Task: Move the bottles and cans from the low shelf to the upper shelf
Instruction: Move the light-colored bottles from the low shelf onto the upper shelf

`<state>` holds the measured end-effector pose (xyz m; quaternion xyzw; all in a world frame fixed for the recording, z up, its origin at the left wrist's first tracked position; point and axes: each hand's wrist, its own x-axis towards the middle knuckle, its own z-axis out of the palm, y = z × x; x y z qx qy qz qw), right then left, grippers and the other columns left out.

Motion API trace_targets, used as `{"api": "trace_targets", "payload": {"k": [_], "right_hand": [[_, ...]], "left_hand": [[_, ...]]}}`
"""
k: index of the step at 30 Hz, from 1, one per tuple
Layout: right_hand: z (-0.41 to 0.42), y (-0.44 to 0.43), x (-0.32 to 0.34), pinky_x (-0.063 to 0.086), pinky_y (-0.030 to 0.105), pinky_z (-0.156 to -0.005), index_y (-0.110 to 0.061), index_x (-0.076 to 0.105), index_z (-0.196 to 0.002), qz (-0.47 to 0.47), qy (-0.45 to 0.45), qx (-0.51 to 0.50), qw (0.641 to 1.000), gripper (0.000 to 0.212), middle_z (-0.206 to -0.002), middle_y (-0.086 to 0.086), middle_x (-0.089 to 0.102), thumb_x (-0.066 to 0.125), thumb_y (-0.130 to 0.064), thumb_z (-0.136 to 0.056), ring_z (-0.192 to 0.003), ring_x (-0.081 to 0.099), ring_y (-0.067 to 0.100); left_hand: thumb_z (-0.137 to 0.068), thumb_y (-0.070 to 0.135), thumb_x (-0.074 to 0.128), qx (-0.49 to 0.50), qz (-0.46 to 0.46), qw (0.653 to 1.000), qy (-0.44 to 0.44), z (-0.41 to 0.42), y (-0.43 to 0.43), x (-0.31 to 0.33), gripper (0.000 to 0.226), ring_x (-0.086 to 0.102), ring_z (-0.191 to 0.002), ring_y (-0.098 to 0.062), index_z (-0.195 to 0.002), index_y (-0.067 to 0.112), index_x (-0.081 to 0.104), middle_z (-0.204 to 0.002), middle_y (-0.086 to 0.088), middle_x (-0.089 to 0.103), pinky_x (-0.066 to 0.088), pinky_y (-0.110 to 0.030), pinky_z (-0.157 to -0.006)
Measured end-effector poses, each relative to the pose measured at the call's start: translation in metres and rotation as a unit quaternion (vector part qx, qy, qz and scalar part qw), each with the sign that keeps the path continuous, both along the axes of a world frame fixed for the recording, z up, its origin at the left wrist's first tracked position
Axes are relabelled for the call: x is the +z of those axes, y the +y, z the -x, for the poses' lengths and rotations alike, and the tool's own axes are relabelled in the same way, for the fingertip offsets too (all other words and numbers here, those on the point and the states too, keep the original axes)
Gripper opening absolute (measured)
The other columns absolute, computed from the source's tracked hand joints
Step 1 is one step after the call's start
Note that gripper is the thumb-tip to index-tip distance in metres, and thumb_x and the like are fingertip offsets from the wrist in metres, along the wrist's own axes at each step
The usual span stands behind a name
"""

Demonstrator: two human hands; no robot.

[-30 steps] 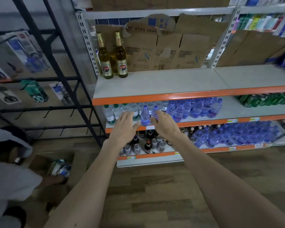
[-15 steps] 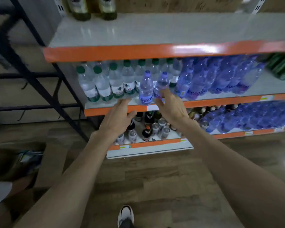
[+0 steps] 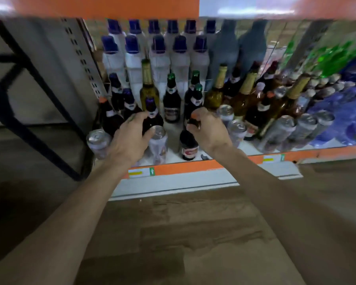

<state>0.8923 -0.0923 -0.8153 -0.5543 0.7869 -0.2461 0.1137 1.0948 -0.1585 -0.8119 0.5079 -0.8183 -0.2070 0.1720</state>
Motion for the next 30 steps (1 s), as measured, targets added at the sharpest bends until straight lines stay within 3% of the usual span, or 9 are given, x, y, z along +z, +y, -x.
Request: {"api": "trace_targets", "payload": {"k": [5, 8, 11, 16, 20, 23, 27, 30], "right_hand": [[-0.011, 0.006, -0.027, 0.049, 0.046, -0.083, -0.013, 0.051, -0.124, 0.123, 0.011, -0.038, 0.992, 0.033, -0.116, 0.01, 0.053, 0.058, -0.027, -0.095, -0.112, 0.048, 0.03], [-0.018, 0.026, -0.021, 0.049, 0.046, -0.077, -0.014, 0.05, -0.115, 0.113, -0.025, -0.044, 0.992, 0.025, -0.108, 0.008, 0.052, 0.058, -0.026, -0.095, -0.104, 0.05, 0.029], [-0.013, 0.042, -0.03, 0.047, 0.043, -0.08, -0.014, 0.047, -0.109, 0.079, -0.033, -0.063, 0.994, 0.02, -0.107, 0.006, 0.052, 0.058, -0.023, -0.095, -0.105, 0.049, 0.028], [0.011, 0.049, -0.057, 0.045, 0.04, -0.081, -0.01, 0.047, -0.111, 0.065, -0.008, -0.102, 0.993, 0.026, -0.11, 0.009, 0.053, 0.058, -0.026, -0.095, -0.107, 0.048, 0.029], [0.028, 0.051, -0.051, 0.046, 0.044, -0.079, -0.011, 0.047, -0.108, 0.061, -0.026, -0.119, 0.991, 0.023, -0.108, 0.009, 0.054, 0.058, -0.025, -0.093, -0.103, 0.05, 0.029], [0.053, 0.036, -0.036, 0.042, 0.039, -0.07, -0.01, 0.046, -0.103, 0.058, -0.008, -0.12, 0.991, 0.021, -0.105, 0.011, 0.054, 0.056, -0.026, -0.092, -0.1, 0.052, 0.031], [0.096, 0.009, -0.009, 0.045, 0.047, -0.086, -0.007, 0.047, -0.115, 0.073, 0.019, -0.155, 0.985, 0.031, -0.116, 0.015, 0.053, 0.058, -0.027, -0.094, -0.108, 0.048, 0.034], [0.119, -0.006, 0.023, 0.044, 0.047, -0.087, -0.005, 0.047, -0.117, 0.069, 0.023, -0.169, 0.983, 0.036, -0.119, 0.017, 0.052, 0.059, -0.027, -0.092, -0.111, 0.048, 0.037]], "left_hand": [[-0.093, 0.028, 0.063, 0.019, 0.026, 0.997, 0.068, 0.001, -0.011, -0.038, 0.044, 0.056, -0.123, -0.024, -0.135, 0.019, 0.053, -0.134, -0.005, 0.059, 0.047, -0.042, -0.1], [-0.091, 0.024, 0.067, 0.018, 0.004, 0.998, 0.059, -0.003, 0.0, -0.035, 0.04, 0.063, -0.111, -0.023, -0.129, 0.017, 0.059, -0.121, -0.006, 0.067, 0.051, -0.036, -0.09], [-0.09, 0.021, 0.067, 0.019, -0.017, 0.998, 0.062, 0.002, 0.004, -0.036, 0.036, 0.066, -0.1, -0.026, -0.126, 0.019, 0.061, -0.108, -0.005, 0.07, 0.053, -0.039, -0.082], [-0.091, 0.015, 0.066, 0.006, 0.013, 0.996, 0.085, 0.037, 0.002, -0.044, 0.039, 0.059, -0.112, -0.025, -0.129, 0.015, 0.059, -0.126, -0.007, 0.063, 0.044, -0.031, -0.089], [-0.092, 0.025, 0.065, 0.008, -0.013, 0.998, 0.064, 0.05, 0.006, -0.04, 0.043, 0.06, -0.112, -0.027, -0.133, 0.022, 0.054, -0.132, -0.005, 0.059, 0.05, -0.04, -0.09], [-0.092, 0.029, 0.066, -0.007, -0.04, 0.998, 0.054, 0.066, 0.002, -0.031, 0.05, 0.055, -0.122, -0.027, -0.138, 0.021, 0.05, -0.138, -0.006, 0.056, 0.047, -0.041, -0.098], [-0.096, 0.033, 0.059, -0.042, -0.022, 0.994, 0.103, 0.092, -0.01, -0.016, 0.047, 0.051, -0.128, -0.019, -0.141, 0.022, 0.05, -0.141, 0.002, 0.055, 0.042, -0.031, -0.101], [-0.1, 0.03, 0.053, -0.031, -0.018, 0.988, 0.149, 0.094, -0.022, 0.015, 0.039, 0.055, -0.124, -0.017, -0.138, 0.019, 0.054, -0.136, 0.003, 0.059, 0.044, -0.028, -0.099]]}}
